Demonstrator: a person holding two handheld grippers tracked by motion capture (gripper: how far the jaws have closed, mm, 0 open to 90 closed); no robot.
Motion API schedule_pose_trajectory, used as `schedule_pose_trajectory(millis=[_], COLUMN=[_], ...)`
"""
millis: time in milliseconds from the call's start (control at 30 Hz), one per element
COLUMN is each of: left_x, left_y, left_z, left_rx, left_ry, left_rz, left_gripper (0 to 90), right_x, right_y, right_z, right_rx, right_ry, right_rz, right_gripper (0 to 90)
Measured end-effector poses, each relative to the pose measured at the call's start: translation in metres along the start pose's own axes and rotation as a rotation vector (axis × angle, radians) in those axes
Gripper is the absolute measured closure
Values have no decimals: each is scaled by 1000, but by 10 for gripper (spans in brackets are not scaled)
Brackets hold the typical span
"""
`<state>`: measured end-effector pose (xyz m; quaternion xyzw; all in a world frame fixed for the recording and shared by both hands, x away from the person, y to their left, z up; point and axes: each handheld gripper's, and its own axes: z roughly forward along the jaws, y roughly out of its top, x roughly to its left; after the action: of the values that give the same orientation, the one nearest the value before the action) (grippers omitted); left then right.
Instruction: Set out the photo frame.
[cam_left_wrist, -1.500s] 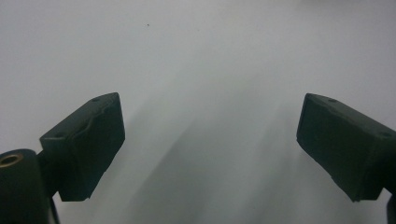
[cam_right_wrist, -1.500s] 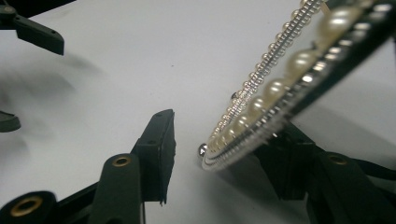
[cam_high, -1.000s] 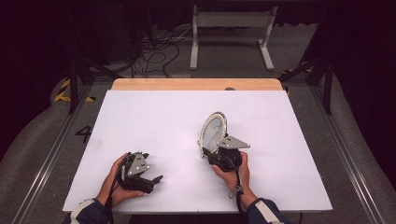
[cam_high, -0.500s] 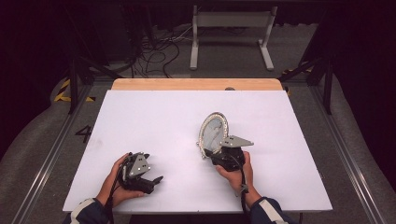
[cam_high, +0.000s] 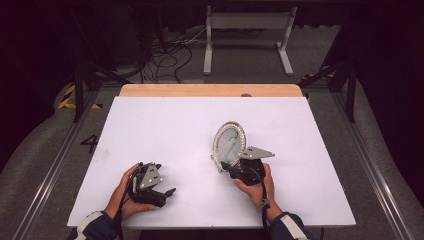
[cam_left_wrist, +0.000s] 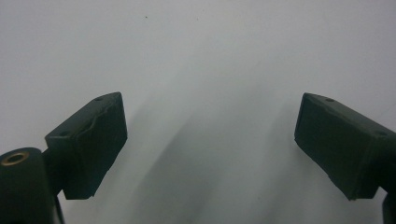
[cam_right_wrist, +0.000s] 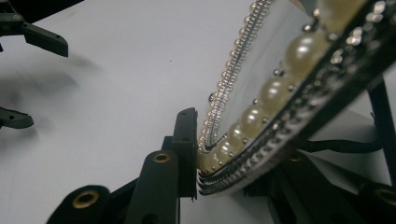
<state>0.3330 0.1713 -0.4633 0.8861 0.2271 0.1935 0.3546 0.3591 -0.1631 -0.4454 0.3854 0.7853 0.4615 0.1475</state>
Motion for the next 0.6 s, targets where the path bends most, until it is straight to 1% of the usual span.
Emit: schedule_pose_trajectory(millis=[67, 133, 267, 300, 367, 400, 467, 500, 567, 600], left_x=[0, 0, 0, -1, 0, 0, 0, 1, 1, 1], left_y=[2, 4, 8, 9, 10, 11, 12, 13, 14, 14], left_z=[2, 5, 9, 10, 11, 12, 13, 13, 14, 14], left_rx=[2, 6, 7, 7, 9, 7, 9, 10, 8, 9], left_ry=[-5, -9, -16, -15, -19, -19, -22, -23, -27, -28], left_rz=[5, 20, 31, 28, 38, 34, 38, 48, 49, 49], left_gripper=[99, 99, 99, 100, 100, 100, 99, 100, 100, 100], right_x=[0, 0, 0, 0, 0, -1, -1, -1, -2, -2], right_y=[-2, -3, -4, -5, -5, -6, -6, -7, -7, -7], right_z=[-3, -5, -8, -9, -11, -12, -13, -14, -15, -16], right_rx=[4, 5, 8, 10, 13, 13, 14, 16, 19, 26], right_ry=[4, 7, 11, 11, 16, 19, 21, 22, 24, 29], right_rz=[1, 2, -3, -7, -5, -6, -5, -6, -7, 4], right_gripper=[728, 731, 740, 742, 745, 746, 748, 749, 749, 752])
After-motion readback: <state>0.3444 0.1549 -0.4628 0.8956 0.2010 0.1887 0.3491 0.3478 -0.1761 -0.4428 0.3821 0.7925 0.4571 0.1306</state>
